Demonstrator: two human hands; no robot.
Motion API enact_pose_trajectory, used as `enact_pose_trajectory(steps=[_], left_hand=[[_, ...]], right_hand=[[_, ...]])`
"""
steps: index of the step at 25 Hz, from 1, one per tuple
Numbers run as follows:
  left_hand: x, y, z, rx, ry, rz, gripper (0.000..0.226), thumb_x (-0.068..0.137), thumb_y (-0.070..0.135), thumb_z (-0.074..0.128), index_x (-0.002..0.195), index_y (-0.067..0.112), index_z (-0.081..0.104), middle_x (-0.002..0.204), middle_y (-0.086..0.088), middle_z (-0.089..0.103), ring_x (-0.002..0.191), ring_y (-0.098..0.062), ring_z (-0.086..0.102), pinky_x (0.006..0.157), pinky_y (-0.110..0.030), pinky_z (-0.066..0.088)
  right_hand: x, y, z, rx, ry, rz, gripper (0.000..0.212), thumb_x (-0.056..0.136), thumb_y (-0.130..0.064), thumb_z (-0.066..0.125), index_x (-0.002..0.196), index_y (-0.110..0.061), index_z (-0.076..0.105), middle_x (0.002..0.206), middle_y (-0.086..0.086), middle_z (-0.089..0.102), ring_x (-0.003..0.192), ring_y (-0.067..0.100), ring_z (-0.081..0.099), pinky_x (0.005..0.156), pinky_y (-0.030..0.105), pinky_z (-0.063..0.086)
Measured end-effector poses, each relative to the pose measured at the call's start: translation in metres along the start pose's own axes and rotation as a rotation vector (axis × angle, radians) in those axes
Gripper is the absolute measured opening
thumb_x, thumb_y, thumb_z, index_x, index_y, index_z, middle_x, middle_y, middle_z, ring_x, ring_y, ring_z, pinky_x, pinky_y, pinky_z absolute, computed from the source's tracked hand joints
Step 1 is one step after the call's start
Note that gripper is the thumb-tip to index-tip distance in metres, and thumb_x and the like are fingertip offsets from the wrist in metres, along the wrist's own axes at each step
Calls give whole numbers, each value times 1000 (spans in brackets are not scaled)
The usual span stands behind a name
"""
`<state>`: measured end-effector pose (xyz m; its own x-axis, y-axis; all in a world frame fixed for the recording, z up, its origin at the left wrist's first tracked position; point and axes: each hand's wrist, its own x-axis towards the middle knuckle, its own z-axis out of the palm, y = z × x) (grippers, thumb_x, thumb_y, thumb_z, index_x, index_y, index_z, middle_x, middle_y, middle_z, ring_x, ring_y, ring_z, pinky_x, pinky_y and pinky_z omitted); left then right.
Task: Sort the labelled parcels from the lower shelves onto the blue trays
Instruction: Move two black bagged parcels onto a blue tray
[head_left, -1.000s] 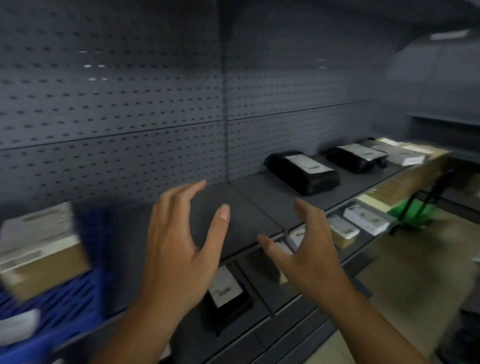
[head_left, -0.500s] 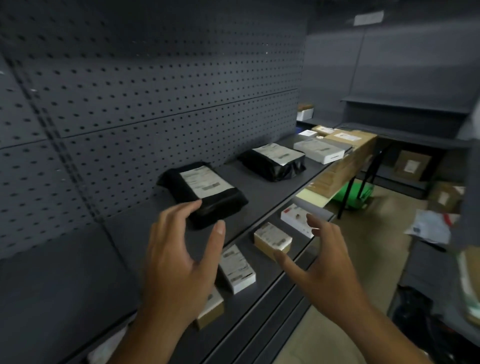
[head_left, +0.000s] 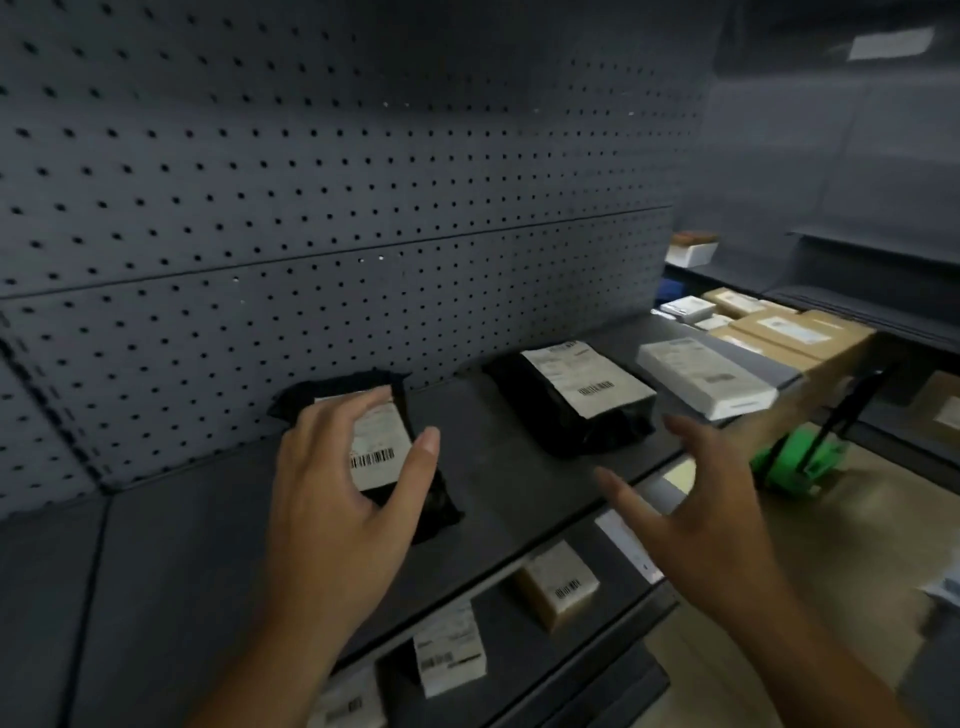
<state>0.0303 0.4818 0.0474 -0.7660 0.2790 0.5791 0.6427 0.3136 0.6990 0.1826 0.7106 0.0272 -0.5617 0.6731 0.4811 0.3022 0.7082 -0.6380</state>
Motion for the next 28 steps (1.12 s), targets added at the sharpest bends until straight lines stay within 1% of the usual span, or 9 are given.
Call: enact_pose_trajectory(steps=[3, 6, 8, 13, 17, 20, 22, 25, 28], left_hand=[[-7, -2, 9, 248, 58, -75, 68, 79, 81, 49, 135, 42, 49, 133, 20, 46, 127, 1, 35, 104, -28, 36], [-20, -2, 18, 484, 88, -233, 88, 73, 88, 53, 141, 31, 50, 141, 8, 43, 134, -15, 39, 112, -47, 40], [-27, -2, 26, 613, 77, -332, 98, 68, 89, 56, 142, 26, 51, 144, 2, 41, 136, -24, 41, 112, -53, 40], [-35, -7, 46, 738, 129, -331, 109, 60, 85, 65, 143, 16, 48, 149, -9, 37, 134, -35, 44, 107, -60, 43], [-37, -16, 50, 788, 133, -415, 123, 56, 91, 63, 150, 16, 39, 153, -12, 36, 138, -35, 41, 109, -57, 41], [-38, -21, 52, 722, 177, -421, 123, 55, 86, 67, 150, 14, 36, 141, -10, 42, 127, -31, 49, 94, -53, 54], [-38, -23, 52, 664, 205, -420, 122, 54, 83, 71, 149, 15, 37, 137, -7, 43, 124, -27, 51, 88, -50, 57], [-38, -26, 45, 617, 231, -414, 118, 54, 79, 73, 148, 16, 40, 135, -2, 44, 123, -23, 52, 87, -45, 56], [-41, -21, 33, 581, 305, -398, 111, 54, 75, 72, 146, 18, 46, 134, 0, 49, 120, -21, 56, 86, -41, 56]], right_hand=[[52, 17, 17, -24, -11, -55, 100, 65, -78, 64, 143, -16, 50, 139, 9, 50, 130, 25, 42, 106, 49, 41], [94, 29, 40, -85, -75, -98, 107, 63, -83, 65, 149, -25, 42, 149, 12, 39, 138, 31, 31, 113, 53, 28], [108, 38, 56, -137, -142, -102, 107, 63, -81, 70, 150, -27, 39, 152, 13, 33, 142, 35, 28, 115, 56, 24], [106, 64, 84, -133, -157, -73, 106, 62, -73, 78, 143, -16, 42, 148, 21, 38, 136, 43, 36, 106, 63, 36], [107, 68, 92, -114, -133, -97, 108, 59, -65, 83, 142, -12, 40, 143, 24, 42, 127, 47, 43, 98, 63, 42], [110, 69, 93, -86, -124, -126, 104, 59, -60, 87, 140, -9, 45, 138, 26, 45, 122, 47, 47, 97, 60, 46], [114, 70, 92, -44, -139, -112, 101, 59, -56, 89, 139, -11, 47, 138, 25, 46, 123, 46, 47, 99, 60, 47], [118, 71, 87, 18, -157, -83, 98, 59, -53, 89, 139, -14, 49, 140, 22, 45, 127, 43, 46, 102, 61, 46], [115, 59, 82, 124, -181, -89, 94, 60, -57, 86, 139, -24, 47, 143, 13, 43, 131, 35, 43, 104, 54, 45]])
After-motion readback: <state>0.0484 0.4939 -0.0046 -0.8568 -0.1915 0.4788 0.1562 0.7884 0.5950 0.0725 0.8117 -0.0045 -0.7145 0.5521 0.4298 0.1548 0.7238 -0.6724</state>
